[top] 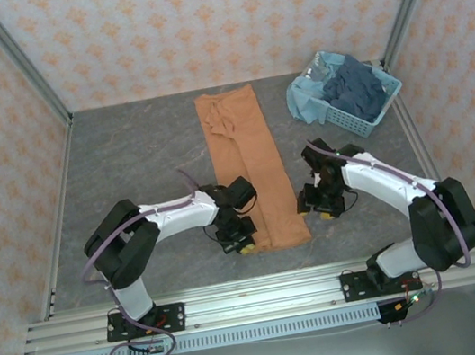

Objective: Fold and stack the t-shirts

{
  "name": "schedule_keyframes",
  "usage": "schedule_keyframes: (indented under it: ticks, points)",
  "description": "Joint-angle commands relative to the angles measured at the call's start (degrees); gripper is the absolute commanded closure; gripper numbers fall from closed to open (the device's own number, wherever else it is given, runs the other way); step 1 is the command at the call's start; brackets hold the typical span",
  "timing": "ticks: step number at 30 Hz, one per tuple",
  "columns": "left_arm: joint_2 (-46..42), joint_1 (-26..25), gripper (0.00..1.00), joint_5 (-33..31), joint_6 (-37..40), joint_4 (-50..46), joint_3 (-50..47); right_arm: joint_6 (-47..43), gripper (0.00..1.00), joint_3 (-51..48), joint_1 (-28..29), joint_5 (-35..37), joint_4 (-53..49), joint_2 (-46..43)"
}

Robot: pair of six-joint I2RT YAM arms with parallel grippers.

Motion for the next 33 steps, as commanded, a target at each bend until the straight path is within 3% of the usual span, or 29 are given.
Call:
schedule_keyframes:
  ticks: [1, 14, 25, 29, 33]
  points:
    - [-0.91, -0.46, 1.0, -5.67, -0.29, -1.86, -3.98, -0.35, 0.43, -0.17, 3.6, -0.33, -2.7, 0.65]
    - [-2.85, 0.1, 1.0, -4.4, 2.67, -3.62, -7.9, 4.72, 0.47, -2.5, 12.51, -0.9, 2.02, 6.38]
    - [-3.75, 1.49, 1.0, -3.64, 5.67, -5.56, -8.63, 8.16, 0.58, -3.32, 13.21, 0.25, 7.07, 10.47]
    - [-3.95, 1.65, 1.0, -2.97, 6.14, -5.26, -9.49, 9.03, 0.72, -3.92, 13.56, -0.89, 8.57, 11.48]
    - [-5.1, 1.54, 1.0, -1.77, 7.06, -4.77, -11.53, 10.09, 0.97, -4.13, 15.31, -1.82, 7.32, 10.9]
